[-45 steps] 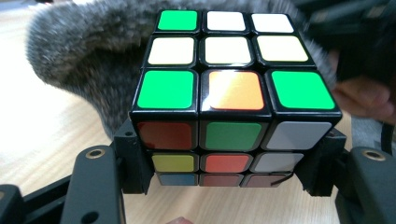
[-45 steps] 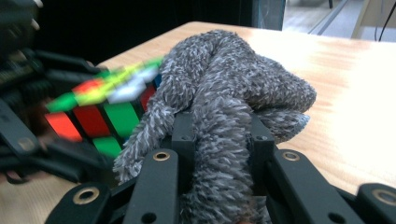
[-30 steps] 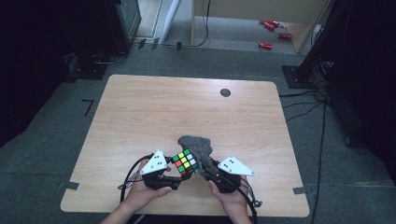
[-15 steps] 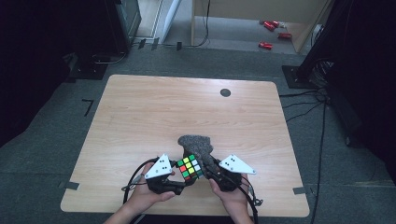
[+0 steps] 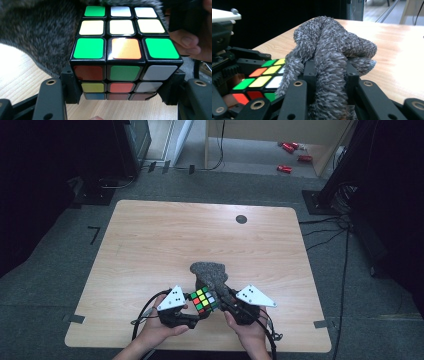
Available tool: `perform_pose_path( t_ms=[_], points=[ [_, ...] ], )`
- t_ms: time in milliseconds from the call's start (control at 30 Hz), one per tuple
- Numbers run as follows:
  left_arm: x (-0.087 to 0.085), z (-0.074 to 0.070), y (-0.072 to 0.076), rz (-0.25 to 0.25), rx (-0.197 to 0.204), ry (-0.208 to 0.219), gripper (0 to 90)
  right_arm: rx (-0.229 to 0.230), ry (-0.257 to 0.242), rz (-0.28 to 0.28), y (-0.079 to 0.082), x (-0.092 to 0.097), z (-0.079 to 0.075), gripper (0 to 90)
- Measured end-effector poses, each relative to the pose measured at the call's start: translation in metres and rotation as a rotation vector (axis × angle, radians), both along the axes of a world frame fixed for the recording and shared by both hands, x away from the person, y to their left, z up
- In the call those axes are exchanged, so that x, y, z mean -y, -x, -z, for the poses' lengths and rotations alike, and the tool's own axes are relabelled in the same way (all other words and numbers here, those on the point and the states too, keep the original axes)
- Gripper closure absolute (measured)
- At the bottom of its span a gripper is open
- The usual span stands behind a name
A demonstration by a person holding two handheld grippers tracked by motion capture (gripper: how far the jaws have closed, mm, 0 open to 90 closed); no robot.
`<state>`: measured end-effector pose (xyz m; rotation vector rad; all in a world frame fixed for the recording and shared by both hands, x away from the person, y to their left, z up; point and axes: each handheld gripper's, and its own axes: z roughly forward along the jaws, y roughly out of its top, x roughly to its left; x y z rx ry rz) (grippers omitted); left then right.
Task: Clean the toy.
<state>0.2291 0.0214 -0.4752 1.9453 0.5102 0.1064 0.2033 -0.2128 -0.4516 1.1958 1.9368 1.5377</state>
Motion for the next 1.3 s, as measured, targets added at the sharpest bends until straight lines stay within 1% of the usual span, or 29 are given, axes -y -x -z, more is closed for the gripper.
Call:
perform_pose_path(
  t_ms=[33,100,167,200,233,300,367,400,433,500,533,600,667,700,733,767,833,867,900,933,967,1067,1133,1167,1200,1300],
  points=[
    [0.000,-0.001,0.000,-0.003,0.009,0.000,35.2,-0.008,-0.006,-0.003,-0.001,0.001,0.002,72.0],
    [-0.003,-0.005,0.000,-0.016,0.025,0.020,35.2,-0.020,0.000,-0.002,-0.003,0.001,0.006,72.0],
    [-0.007,-0.009,-0.002,-0.037,0.021,0.049,35.2,-0.025,0.004,0.001,-0.004,0.000,0.008,72.1],
    [-0.012,-0.011,-0.005,-0.058,0.013,0.073,35.2,-0.027,0.007,-0.001,-0.003,0.000,0.009,72.1],
    [-0.014,-0.011,-0.007,-0.066,0.003,0.084,35.2,-0.025,0.012,-0.003,-0.003,0.000,0.009,72.1],
    [-0.017,-0.010,-0.010,-0.071,-0.007,0.090,35.2,-0.023,0.011,-0.004,-0.001,-0.002,0.008,72.2],
    [-0.016,-0.008,-0.010,-0.058,-0.017,0.088,35.2,-0.012,0.028,-0.003,0.000,-0.003,0.006,72.3],
    [-0.015,-0.006,-0.010,-0.044,-0.024,0.078,35.2,-0.005,0.030,-0.004,0.001,-0.003,0.004,72.2],
    [-0.012,-0.005,-0.009,-0.031,-0.026,0.060,35.2,-0.002,0.022,-0.005,0.002,-0.003,0.002,72.2],
    [-0.007,-0.003,-0.005,-0.019,-0.006,0.028,35.2,0.020,0.005,-0.006,0.004,-0.002,-0.004,72.2],
    [-0.006,-0.003,-0.004,-0.010,-0.003,0.024,35.2,0.020,0.005,-0.006,0.004,-0.002,-0.004,72.2],
    [-0.007,-0.006,-0.004,-0.018,0.011,0.025,35.2,0.025,-0.004,-0.009,0.004,-0.001,-0.004,72.1],
    [-0.010,-0.007,-0.005,-0.027,0.011,0.045,35.2,0.005,-0.016,-0.025,0.001,0.000,0.002,72.1],
    [-0.013,-0.009,-0.006,-0.038,0.005,0.065,35.2,0.005,-0.016,-0.025,0.001,0.000,0.002,72.1],
    [-0.016,-0.011,-0.007,-0.058,0.005,0.080,35.2,0.000,-0.021,-0.030,0.000,0.000,0.004,72.0],
    [-0.019,-0.012,-0.008,-0.088,0.011,0.098,35.2,-0.015,-0.021,-0.037,-0.003,0.002,0.009,72.0],
    [-0.027,-0.017,-0.011,-0.128,0.008,0.150,35.2,-0.020,-0.021,-0.036,-0.003,0.002,0.011,72.0],
    [-0.031,-0.019,-0.013,-0.147,0.010,0.176,35.2,-0.025,-0.017,-0.047,-0.003,0.000,0.014,71.9],
    [-0.034,-0.020,-0.015,-0.159,0.005,0.199,35.2,-0.025,-0.017,-0.047,-0.003,0.000,0.014,71.9],
    [-0.036,-0.022,-0.016,-0.157,-0.005,0.217,35.2,-0.023,-0.018,-0.060,-0.002,-0.002,0.014,71.8],
    [-0.037,-0.022,-0.017,-0.151,-0.017,0.227,35.2,-0.020,-0.019,-0.079,0.000,-0.005,0.015,71.8],
    [-0.032,-0.020,-0.015,-0.143,-0.018,0.220,35.2,0.016,-0.002,-0.144,0.006,-0.017,0.015,71.7],
    [-0.030,-0.020,-0.014,-0.140,-0.037,0.238,35.2,0.027,0.015,-0.159,0.009,-0.023,0.016,71.7],
    [-0.030,-0.020,-0.014,-0.136,-0.041,0.242,35.2,0.024,0.016,-0.174,0.010,-0.026,0.017,71.7],
    [-0.029,-0.020,-0.014,-0.137,-0.041,0.243,35.2,0.026,0.019,-0.195,0.011,-0.029,0.018,71.7],
    [-0.030,-0.020,-0.015,-0.134,-0.048,0.244,35.2,0.047,0.058,-0.219,0.016,-0.037,0.020,71.7]
  ],
)
